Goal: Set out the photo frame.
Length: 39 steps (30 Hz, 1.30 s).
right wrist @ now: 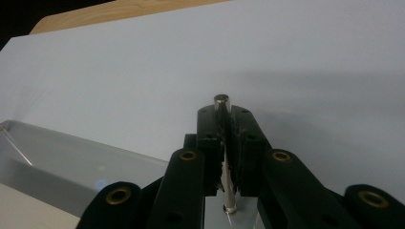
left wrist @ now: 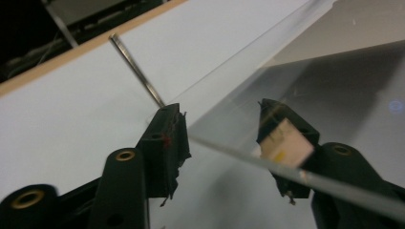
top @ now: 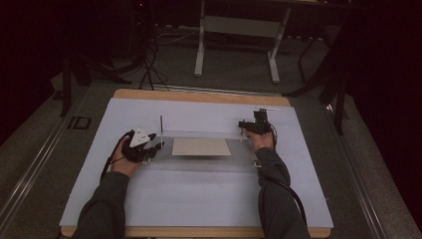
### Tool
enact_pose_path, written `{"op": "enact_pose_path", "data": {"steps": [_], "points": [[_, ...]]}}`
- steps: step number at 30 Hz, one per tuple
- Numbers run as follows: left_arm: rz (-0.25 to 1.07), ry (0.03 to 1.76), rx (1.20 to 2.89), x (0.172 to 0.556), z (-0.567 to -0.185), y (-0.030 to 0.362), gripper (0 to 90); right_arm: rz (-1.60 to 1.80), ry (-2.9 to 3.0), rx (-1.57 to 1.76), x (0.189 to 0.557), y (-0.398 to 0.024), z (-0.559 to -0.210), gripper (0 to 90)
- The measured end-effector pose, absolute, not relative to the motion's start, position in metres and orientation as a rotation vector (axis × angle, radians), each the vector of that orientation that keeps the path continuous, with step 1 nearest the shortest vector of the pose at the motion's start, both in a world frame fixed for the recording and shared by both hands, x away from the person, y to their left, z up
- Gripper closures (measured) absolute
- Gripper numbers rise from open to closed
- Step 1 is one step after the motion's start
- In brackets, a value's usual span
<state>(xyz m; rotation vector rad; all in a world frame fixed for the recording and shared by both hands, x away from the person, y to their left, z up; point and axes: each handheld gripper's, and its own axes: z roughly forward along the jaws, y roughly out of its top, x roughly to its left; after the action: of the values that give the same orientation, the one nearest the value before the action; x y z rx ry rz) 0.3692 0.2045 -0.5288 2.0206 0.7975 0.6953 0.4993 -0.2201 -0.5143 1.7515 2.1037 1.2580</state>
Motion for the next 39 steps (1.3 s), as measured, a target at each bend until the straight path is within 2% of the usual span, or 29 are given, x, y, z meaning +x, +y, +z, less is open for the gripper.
{"op": "enact_pose_path", "data": {"steps": [4,23,31,39], "points": [[0.749,0.764,2.038,0.368,-0.527,0.201,49.6,1.251,2.109,1.749,0.5,-0.22,-0.514,83.5],[0.719,0.729,2.023,0.369,-0.527,0.199,50.1,1.224,2.15,1.703,0.5,-0.22,-0.512,82.6],[0.706,0.738,2.02,0.371,-0.526,0.199,50.3,1.211,2.16,1.65,0.494,-0.23,-0.509,66.6],[0.676,0.751,2.034,0.374,-0.521,0.2,50.5,1.241,2.137,1.517,0.473,-0.253,-0.499,61.7]]}}
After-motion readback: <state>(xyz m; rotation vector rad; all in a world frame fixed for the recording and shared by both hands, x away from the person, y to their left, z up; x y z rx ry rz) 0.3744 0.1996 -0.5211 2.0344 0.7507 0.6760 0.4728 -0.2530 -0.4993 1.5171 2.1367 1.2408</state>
